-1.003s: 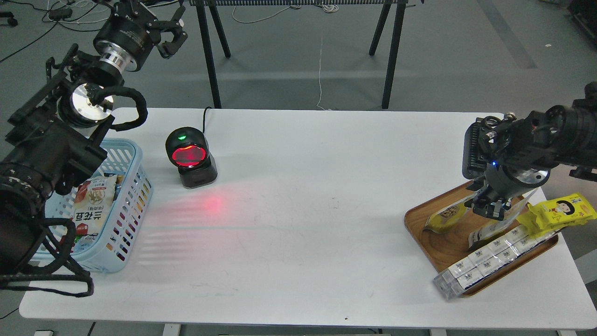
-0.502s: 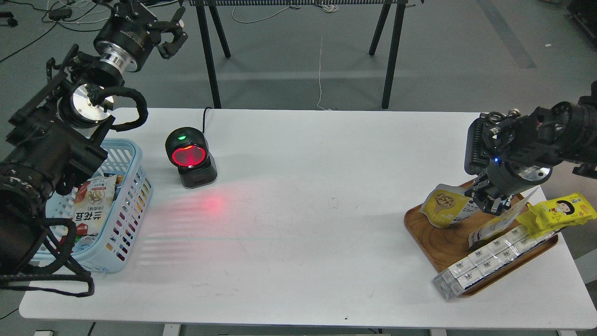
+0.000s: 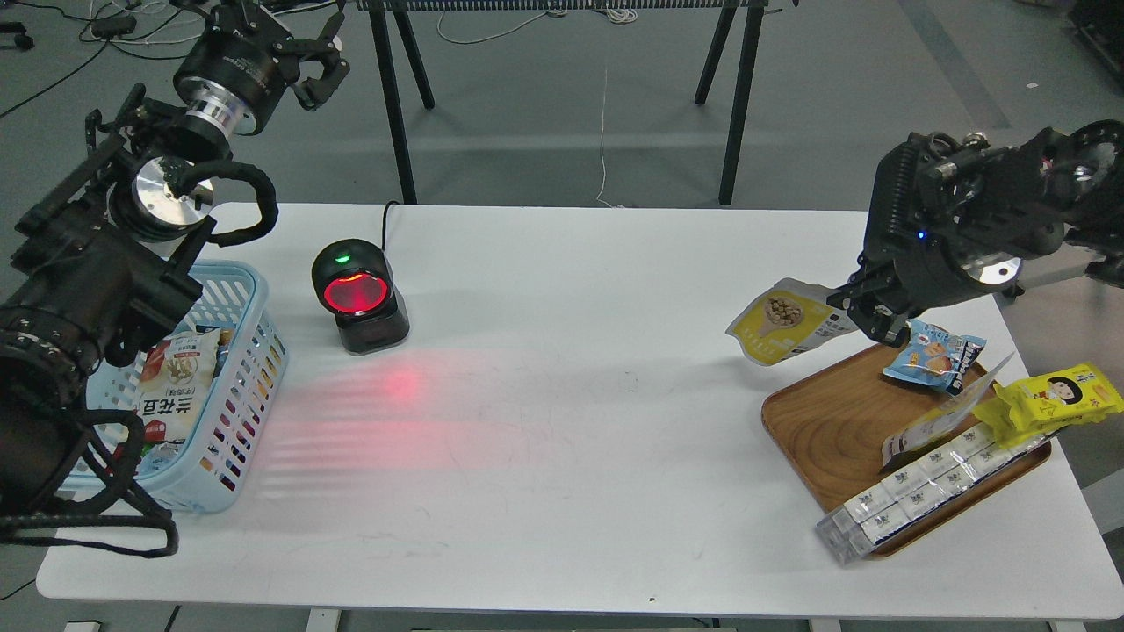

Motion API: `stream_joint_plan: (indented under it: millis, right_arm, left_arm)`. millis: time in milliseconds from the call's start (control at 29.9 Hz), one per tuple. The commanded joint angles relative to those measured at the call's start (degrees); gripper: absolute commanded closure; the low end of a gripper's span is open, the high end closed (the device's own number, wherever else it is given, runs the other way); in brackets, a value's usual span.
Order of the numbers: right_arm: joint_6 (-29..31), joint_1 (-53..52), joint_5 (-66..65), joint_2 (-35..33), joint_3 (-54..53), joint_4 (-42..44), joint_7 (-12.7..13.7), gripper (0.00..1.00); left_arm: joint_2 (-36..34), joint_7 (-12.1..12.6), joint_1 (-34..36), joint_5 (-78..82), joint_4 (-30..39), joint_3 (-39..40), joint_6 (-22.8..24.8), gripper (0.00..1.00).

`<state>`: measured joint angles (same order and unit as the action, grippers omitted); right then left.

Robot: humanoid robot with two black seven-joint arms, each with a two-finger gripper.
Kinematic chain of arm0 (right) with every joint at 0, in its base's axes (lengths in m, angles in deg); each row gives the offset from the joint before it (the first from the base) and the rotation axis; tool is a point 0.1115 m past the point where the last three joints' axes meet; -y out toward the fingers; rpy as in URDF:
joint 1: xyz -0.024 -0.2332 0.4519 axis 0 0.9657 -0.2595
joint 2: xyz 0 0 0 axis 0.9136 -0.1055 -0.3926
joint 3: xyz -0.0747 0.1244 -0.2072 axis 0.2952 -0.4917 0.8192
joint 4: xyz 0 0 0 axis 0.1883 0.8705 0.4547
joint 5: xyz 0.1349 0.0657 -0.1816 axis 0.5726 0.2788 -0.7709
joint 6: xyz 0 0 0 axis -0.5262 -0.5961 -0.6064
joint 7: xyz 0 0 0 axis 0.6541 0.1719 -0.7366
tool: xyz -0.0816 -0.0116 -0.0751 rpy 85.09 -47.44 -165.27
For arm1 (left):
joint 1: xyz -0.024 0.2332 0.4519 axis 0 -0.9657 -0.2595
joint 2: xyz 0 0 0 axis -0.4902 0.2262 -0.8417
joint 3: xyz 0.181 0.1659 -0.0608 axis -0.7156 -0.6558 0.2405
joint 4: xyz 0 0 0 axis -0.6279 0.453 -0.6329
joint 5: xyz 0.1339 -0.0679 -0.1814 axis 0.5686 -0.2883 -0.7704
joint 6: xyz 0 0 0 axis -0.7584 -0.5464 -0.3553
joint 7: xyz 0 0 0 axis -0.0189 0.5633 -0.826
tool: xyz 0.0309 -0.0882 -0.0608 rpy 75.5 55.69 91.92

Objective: Scan snack and place in basket
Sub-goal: 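Lift the yellow pouch and carry it toward the scanner with the right gripper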

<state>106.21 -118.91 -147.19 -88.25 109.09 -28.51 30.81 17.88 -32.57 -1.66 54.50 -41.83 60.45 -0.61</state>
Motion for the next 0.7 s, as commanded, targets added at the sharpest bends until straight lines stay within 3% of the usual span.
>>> stream_joint_plan:
  millis: [0, 401, 669]
  right_arm:
    - [0.2, -1.0, 2.1, 3.4, -0.9, 0.4, 0.0, 0.99]
    - [0.3, -2.4, 10.0, 20.0, -1.2, 5.4, 0.0, 0.99]
    - [0.3, -1.6, 14.1, 27.5, -1.2, 8.3, 0.0, 0.99]
  left_arm:
    - [0.2, 0.0, 0.1, 0.0, 0.2, 0.1, -0.3, 0.00]
    - [0.4, -0.1, 0.0, 0.0, 0.2, 0.1, -0.3, 0.00]
    - [0.4, 0.0, -0.1, 0.0, 0.2, 0.1, -0.2, 0.00]
